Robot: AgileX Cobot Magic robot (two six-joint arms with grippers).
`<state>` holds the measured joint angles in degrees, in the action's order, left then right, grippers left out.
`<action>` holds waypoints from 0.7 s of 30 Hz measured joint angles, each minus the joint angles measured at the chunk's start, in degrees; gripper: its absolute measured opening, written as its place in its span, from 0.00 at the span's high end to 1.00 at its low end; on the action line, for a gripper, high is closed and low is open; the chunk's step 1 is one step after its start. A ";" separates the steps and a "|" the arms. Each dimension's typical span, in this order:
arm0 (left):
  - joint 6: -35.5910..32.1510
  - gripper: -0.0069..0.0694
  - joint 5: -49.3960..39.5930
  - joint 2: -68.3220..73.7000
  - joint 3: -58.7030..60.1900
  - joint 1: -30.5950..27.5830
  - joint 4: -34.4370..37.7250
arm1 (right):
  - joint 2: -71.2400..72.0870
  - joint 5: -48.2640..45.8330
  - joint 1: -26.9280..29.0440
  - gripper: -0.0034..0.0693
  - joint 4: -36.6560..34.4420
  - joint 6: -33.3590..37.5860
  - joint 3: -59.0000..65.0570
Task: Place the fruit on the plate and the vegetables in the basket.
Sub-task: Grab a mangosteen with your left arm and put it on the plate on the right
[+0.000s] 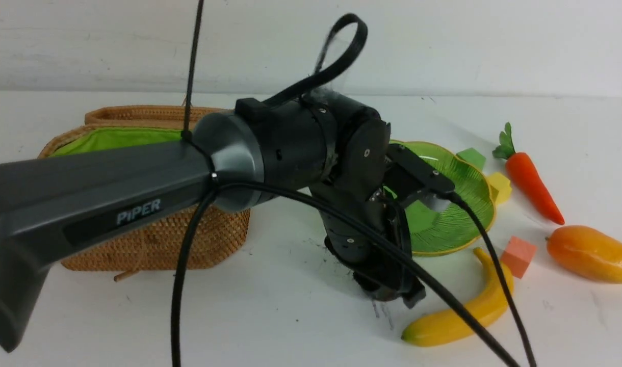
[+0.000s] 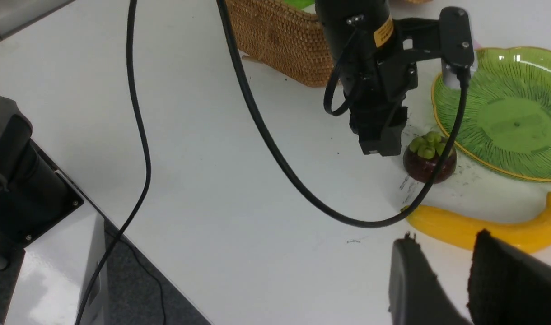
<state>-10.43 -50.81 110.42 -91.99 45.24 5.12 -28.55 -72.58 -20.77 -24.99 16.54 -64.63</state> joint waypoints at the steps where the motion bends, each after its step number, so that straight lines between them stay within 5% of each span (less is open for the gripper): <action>1: 0.17 0.30 1.31 0.22 0.00 0.00 0.40 | 0.00 0.00 0.00 0.67 0.00 0.00 0.00; 4: 1.85 0.10 5.49 1.36 0.00 0.12 0.61 | 0.00 0.00 0.00 0.67 0.05 0.00 0.00; 6: 3.63 0.05 8.29 2.44 0.00 0.12 -0.13 | 0.00 0.00 0.00 0.67 0.05 0.00 0.00; 21: 14.85 0.04 14.91 9.21 0.00 0.12 -6.44 | 0.00 0.00 0.00 0.66 0.05 0.00 0.00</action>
<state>4.42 -35.90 119.63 -91.99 45.36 -1.32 -28.55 -72.58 -20.77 -24.94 16.54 -64.63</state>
